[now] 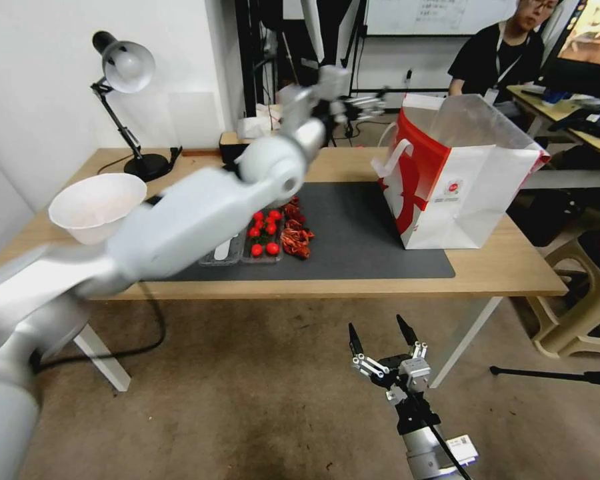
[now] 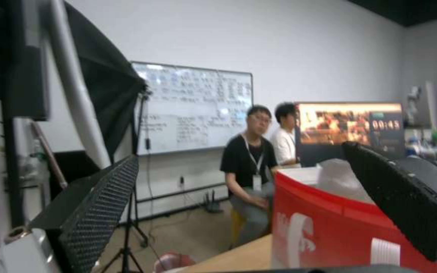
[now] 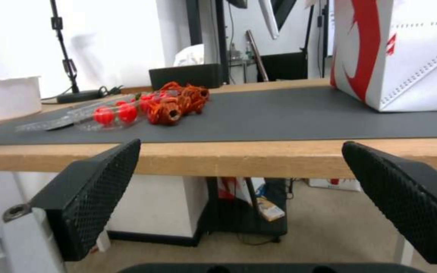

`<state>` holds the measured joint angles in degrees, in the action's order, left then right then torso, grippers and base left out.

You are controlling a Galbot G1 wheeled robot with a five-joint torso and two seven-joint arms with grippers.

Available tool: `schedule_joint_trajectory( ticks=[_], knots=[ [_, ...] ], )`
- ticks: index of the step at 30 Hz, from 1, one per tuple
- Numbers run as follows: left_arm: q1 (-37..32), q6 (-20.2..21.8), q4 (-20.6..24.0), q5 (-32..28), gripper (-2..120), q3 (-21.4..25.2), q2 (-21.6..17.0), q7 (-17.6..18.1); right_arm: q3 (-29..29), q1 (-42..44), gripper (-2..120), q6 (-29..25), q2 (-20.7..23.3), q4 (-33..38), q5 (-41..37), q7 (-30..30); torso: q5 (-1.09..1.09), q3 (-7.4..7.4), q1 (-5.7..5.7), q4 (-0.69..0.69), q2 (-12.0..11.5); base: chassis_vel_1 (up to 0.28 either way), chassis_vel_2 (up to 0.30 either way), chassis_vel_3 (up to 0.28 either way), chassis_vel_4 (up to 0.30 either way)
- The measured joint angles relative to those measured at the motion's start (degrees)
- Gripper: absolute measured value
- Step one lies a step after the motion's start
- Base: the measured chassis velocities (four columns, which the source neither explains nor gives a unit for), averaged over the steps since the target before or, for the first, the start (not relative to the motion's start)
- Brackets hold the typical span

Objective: Pick up the trash from the table and place it into the takeout bag.

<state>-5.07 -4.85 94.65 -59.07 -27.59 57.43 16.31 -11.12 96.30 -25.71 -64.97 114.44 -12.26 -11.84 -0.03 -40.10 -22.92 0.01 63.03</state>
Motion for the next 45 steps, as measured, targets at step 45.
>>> schedule_joint_trajectory(
  ticks=[45],
  knots=[
    [-93.8,-17.0,22.5,37.3,100,61.6,9.3,0.2,-2.3,-6.4,100,10.0,8.3,5.0,-11.5,-2.4,0.03,0.00,0.00,0.00,0.0,0.000,0.000,0.000,0.000]
  ],
)
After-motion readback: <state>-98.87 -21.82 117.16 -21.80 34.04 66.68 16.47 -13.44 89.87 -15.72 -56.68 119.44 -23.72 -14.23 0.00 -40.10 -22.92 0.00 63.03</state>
